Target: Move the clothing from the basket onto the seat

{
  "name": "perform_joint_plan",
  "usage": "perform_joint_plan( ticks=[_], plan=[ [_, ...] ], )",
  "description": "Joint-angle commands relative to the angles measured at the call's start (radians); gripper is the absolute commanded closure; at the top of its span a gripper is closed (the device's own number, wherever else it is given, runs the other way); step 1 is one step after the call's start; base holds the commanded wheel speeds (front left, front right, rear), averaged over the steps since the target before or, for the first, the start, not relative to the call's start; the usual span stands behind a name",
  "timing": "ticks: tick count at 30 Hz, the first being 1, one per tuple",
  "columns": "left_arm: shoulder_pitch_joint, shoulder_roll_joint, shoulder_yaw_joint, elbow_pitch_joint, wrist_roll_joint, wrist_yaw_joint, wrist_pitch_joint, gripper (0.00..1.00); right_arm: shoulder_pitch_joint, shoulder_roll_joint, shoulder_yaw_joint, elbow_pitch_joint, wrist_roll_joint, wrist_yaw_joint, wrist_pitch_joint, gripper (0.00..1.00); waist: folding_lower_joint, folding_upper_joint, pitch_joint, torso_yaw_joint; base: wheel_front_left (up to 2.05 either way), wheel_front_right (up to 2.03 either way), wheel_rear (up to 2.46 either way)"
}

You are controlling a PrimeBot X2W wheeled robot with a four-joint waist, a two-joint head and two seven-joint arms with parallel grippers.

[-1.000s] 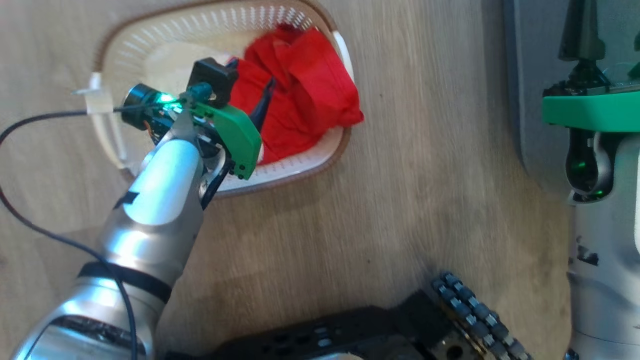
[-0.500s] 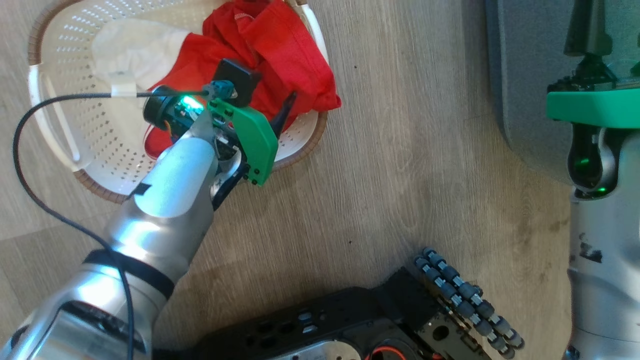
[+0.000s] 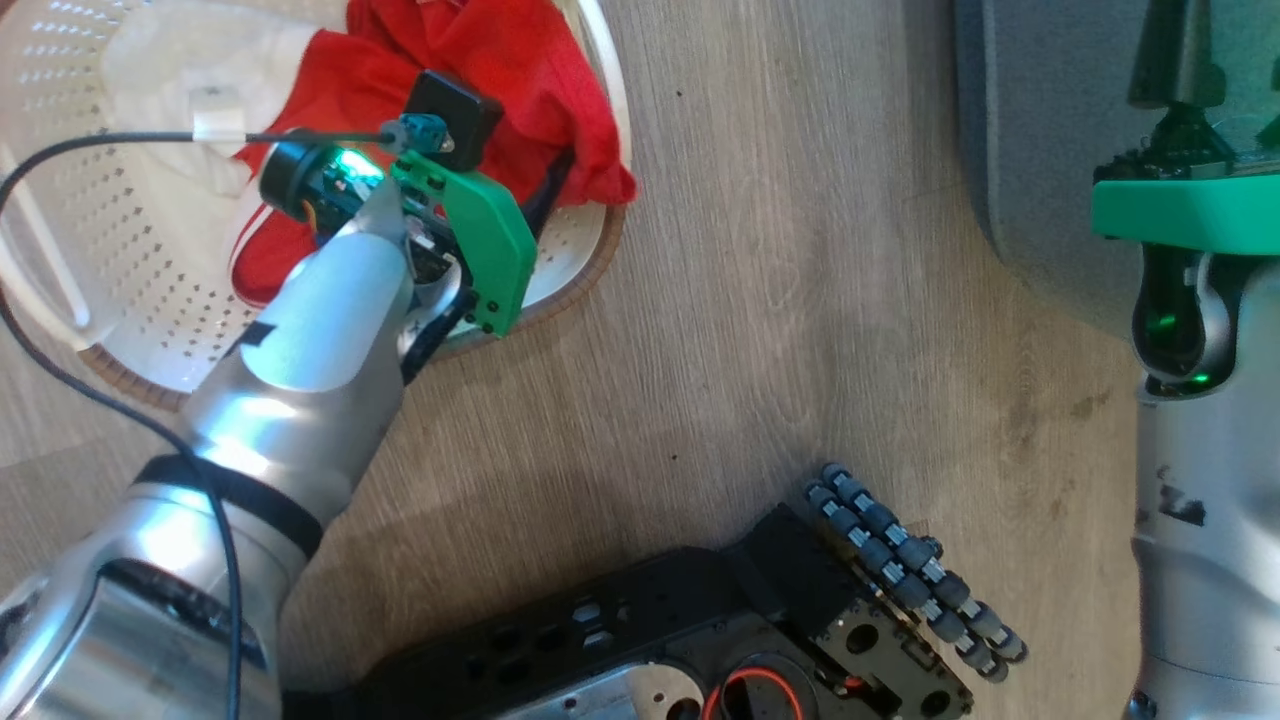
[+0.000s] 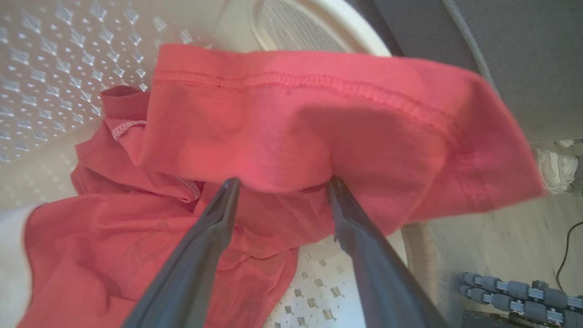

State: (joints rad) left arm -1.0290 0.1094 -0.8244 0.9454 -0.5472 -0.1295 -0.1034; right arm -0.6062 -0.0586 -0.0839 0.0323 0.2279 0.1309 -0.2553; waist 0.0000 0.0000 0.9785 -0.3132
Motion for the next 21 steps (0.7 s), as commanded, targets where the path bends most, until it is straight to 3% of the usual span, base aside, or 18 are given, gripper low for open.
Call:
perform_joint_plan(
  ticks=[1, 7, 8, 10, 15, 21],
  plan=[
    [-0.006, 0.016, 0.004, -0.008, -0.003, -0.001, -0.008, 0.00, 0.019, 0.008, 0.009, -0.029, 0.008, 0.000, -0.006, 0.00, 0.0000, 0.0000, 0.006, -0.005, 0.00, 0.00, 0.00],
    [-0.041, 0.017, -0.021, 0.054, -0.015, -0.001, -0.027, 0.00, 0.021, 0.008, 0.008, -0.033, 0.018, 0.000, -0.006, 0.00, 0.0000, 0.0000, 0.023, -0.016, 0.00, 0.00, 0.00],
    [-0.046, 0.016, -0.026, 0.065, -0.015, -0.001, -0.031, 0.37, 0.021, 0.008, 0.008, -0.033, 0.020, 0.000, -0.006, 0.00, 0.0000, 0.0000, 0.026, -0.018, 0.00, 0.00, 0.00],
    [-0.054, 0.013, -0.035, 0.084, -0.018, -0.001, -0.042, 1.00, 0.020, 0.008, 0.008, -0.032, 0.022, 0.000, -0.006, 0.00, 0.0000, 0.0000, 0.028, -0.022, 0.00, 0.00, 0.00],
    [-0.056, 0.002, -0.056, 0.107, -0.044, -0.001, -0.083, 1.00, 0.025, 0.008, -0.010, -0.026, 0.016, 0.000, -0.006, 0.00, 0.0000, 0.0000, 0.007, -0.013, 0.00, 0.00, 0.00],
    [-0.031, 0.001, -0.046, 0.093, -0.098, -0.001, -0.140, 1.00, 0.057, 0.008, -0.046, -0.016, -0.025, 0.000, -0.006, 0.00, 0.0000, 0.0000, -0.079, 0.046, 0.00, 0.00, 0.00]
  ],
)
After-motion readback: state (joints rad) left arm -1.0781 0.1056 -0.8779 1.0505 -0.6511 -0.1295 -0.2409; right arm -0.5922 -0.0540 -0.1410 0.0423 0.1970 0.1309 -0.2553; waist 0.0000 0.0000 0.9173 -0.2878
